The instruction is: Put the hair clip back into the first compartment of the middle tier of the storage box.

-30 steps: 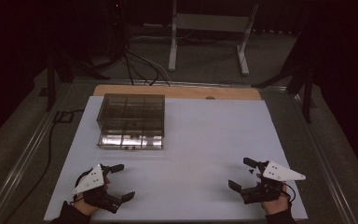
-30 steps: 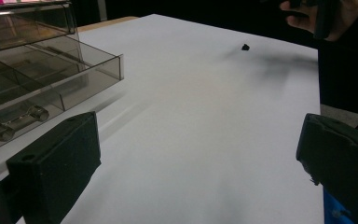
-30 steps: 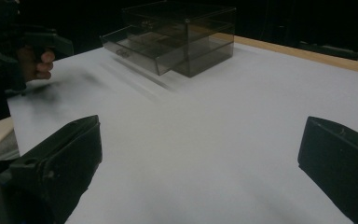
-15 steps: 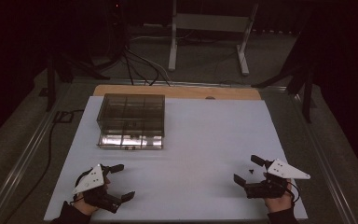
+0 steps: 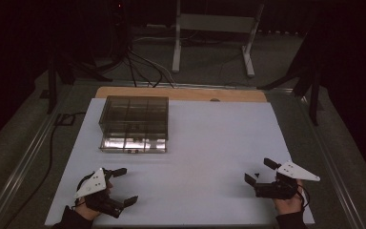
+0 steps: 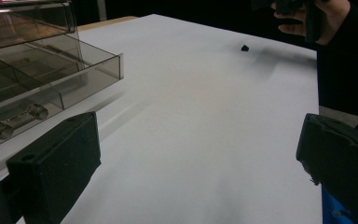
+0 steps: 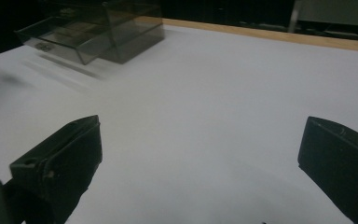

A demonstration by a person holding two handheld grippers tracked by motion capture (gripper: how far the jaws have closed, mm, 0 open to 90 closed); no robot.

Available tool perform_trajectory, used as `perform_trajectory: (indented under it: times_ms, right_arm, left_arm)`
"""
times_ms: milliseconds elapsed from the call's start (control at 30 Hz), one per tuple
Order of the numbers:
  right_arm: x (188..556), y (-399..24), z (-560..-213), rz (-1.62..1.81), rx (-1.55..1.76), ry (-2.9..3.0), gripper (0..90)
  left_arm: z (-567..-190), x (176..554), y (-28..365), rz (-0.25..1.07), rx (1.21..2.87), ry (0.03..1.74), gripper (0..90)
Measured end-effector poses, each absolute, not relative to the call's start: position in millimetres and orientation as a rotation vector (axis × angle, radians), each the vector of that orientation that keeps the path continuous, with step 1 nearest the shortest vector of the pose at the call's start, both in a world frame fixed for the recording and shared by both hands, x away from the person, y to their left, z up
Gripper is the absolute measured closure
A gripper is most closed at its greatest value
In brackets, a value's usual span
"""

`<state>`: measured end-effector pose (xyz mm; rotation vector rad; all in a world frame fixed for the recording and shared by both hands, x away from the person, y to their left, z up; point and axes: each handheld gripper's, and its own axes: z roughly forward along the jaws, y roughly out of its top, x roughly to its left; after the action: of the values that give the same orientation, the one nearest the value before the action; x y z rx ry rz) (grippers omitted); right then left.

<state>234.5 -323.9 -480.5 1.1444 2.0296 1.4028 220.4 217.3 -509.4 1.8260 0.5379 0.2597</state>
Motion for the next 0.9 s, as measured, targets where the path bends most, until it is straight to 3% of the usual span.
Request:
perform_trajectory:
  times_ms: [800, 833, 900]
  right_arm:
    - [243.8, -341.3, -495.9, 1.236, 1.324, 2.011, 0.1]
    - [244.5, -343.4, -497.7, 1.213, 1.37, 1.973, 10.2]
    - [246.1, -344.6, -499.7, 1.186, 1.39, 1.979, 14.4]
  left_arm:
    - [-509.3, 220.5, 217.8, 0.257, 1.822, 0.54, 0.7]
    - [-509.1, 220.3, 217.7, 0.258, 1.819, 0.54, 0.7]
    - [-509.4, 220.4, 217.6, 0.259, 1.825, 0.538, 0.7]
